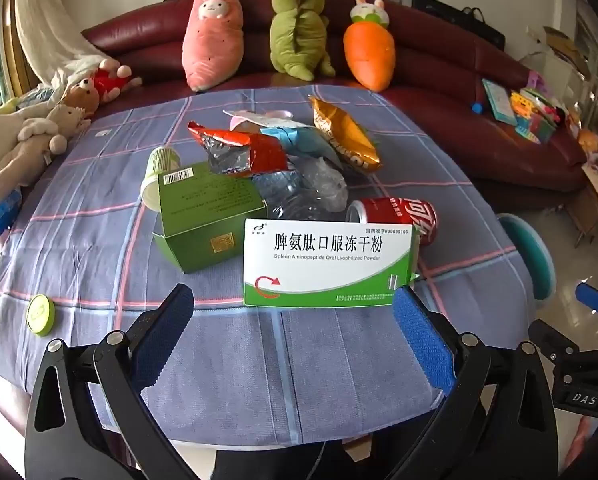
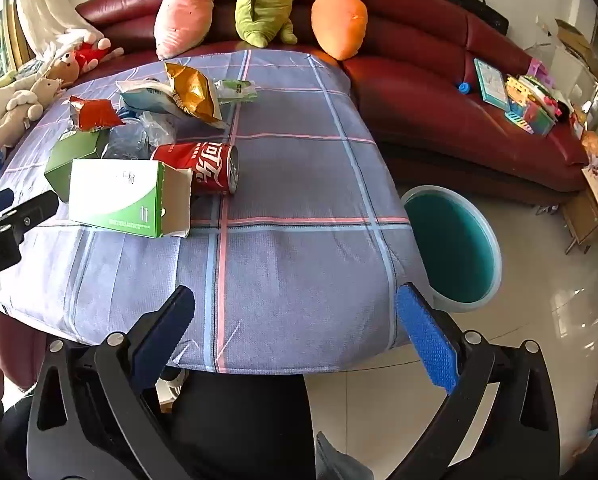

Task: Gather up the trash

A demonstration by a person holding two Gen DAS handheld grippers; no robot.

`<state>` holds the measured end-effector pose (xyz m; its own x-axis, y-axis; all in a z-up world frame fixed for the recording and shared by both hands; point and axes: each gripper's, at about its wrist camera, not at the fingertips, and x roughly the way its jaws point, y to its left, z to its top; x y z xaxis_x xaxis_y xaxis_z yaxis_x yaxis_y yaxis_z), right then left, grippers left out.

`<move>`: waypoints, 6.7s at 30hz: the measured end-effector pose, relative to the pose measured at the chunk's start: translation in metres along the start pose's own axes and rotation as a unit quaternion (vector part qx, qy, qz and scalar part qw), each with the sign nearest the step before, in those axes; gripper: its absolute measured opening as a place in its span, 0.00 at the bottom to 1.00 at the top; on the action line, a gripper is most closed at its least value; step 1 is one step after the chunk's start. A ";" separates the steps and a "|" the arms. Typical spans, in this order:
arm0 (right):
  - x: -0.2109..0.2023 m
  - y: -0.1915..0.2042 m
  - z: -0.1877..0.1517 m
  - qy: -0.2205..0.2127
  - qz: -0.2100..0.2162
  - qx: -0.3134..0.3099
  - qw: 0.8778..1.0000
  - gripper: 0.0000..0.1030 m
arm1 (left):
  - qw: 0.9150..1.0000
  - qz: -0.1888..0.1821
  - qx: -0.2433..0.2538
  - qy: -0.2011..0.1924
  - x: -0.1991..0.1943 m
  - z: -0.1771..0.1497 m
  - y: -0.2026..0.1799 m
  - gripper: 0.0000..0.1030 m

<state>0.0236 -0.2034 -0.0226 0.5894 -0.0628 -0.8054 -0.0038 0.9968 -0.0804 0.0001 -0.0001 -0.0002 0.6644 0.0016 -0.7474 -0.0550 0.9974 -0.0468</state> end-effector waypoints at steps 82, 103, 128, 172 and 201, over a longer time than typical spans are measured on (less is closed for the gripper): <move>0.042 0.146 0.057 0.025 0.084 -0.320 0.943 0.94 | 0.998 -0.006 0.028 0.050 0.052 -0.004 0.100 0.96; 0.102 0.232 0.046 0.062 0.025 -0.481 0.874 0.80 | 0.996 -0.048 0.004 0.069 0.089 0.012 0.168 0.96; 0.085 0.122 0.079 0.127 0.151 -0.190 0.962 0.73 | 0.993 -0.084 0.060 0.063 0.112 0.026 0.098 0.19; 0.102 -0.315 0.045 0.086 0.009 0.210 0.974 0.74 | 0.901 -0.286 0.310 0.104 0.136 0.079 -0.354 0.18; 0.170 -0.350 0.058 0.141 0.043 0.252 0.956 0.74 | 0.889 -0.298 0.298 0.180 0.212 0.073 -0.417 0.81</move>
<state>0.1719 -0.5600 -0.0978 0.3628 0.0796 -0.9285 0.3900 0.8919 0.2288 0.2181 -0.4100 -0.0908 0.1553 -0.4555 -0.8766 0.7029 0.6744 -0.2259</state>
